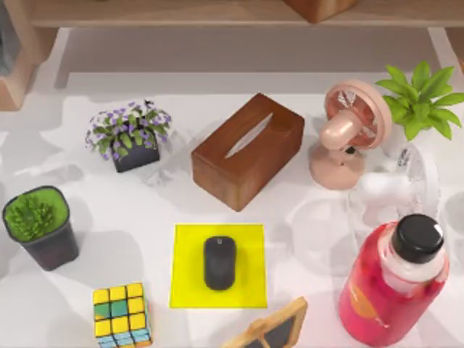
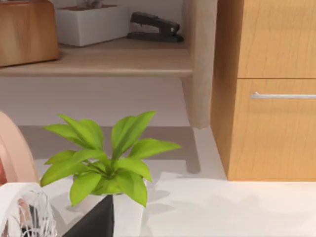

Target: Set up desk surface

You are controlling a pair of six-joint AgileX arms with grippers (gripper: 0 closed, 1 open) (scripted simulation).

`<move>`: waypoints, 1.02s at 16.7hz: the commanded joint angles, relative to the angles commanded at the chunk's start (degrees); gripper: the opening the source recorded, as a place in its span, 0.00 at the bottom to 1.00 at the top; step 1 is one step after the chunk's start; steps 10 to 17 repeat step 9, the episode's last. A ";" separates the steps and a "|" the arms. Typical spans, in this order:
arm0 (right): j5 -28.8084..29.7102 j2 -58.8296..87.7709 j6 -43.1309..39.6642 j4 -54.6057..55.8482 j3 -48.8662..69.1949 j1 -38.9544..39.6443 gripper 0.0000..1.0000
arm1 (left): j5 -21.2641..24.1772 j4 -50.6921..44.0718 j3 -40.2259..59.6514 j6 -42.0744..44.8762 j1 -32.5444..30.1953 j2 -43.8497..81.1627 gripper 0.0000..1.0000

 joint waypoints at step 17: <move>0.00 0.00 0.00 0.00 0.00 0.00 1.00 | 2.85 2.01 -8.25 1.23 3.04 -5.13 1.00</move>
